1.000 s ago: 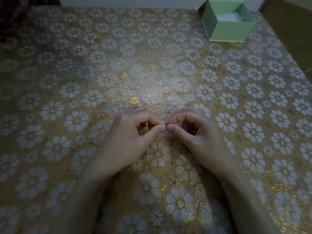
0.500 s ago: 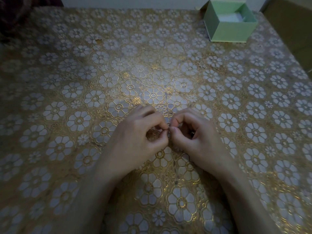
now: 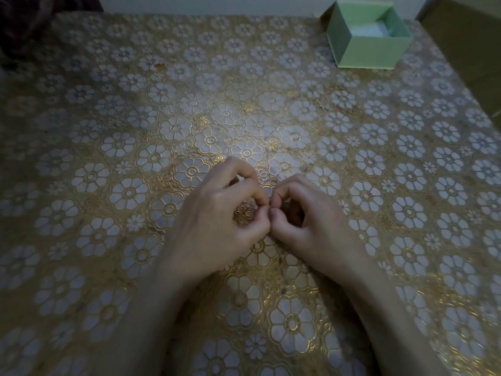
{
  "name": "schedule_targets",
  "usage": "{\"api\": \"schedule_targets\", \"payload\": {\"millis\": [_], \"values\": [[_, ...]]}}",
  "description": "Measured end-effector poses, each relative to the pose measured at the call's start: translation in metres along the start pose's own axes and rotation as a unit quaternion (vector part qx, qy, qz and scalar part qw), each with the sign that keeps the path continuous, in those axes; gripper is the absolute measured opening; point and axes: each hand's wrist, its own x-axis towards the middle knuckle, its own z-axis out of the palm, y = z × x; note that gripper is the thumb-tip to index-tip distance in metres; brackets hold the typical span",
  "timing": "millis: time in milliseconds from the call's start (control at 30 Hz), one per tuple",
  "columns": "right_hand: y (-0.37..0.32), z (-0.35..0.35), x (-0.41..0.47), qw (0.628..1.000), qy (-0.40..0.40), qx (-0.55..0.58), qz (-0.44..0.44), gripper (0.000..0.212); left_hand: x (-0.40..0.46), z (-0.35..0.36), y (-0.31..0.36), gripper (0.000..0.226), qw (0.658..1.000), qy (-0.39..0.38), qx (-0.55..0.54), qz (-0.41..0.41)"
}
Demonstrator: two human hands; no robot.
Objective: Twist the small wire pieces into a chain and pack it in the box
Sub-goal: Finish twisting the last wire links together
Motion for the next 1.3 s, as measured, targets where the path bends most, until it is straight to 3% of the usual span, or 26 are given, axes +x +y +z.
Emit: {"api": "schedule_targets", "payload": {"millis": [233,433,700,867,1300], "values": [[-0.0013,-0.0041,0.0014,0.994,-0.012,0.098,0.036,0.007,0.0008,0.0013,-0.0042,0.013,0.999,-0.037,0.020,0.008],[-0.0022,-0.0076,0.0015,0.984,-0.008,0.171,0.058,0.006,0.0024,0.0001,-0.0046,0.013,0.992,-0.027,-0.121,-0.038],[-0.0021,-0.0010,-0.0006,1.000,-0.007,0.016,0.010,0.007,0.0011,-0.0015,-0.0009,0.012,0.987,-0.029,-0.145,-0.067],[-0.0015,-0.0014,-0.0013,1.000,-0.011,0.013,-0.005,0.007,0.0026,0.0024,0.0031,0.011,0.984,-0.022,-0.155,-0.087],[-0.0031,-0.0068,-0.0009,0.970,0.018,0.228,0.085,0.012,0.0024,0.0049,-0.0023,0.013,0.997,-0.008,-0.064,-0.037]]}}
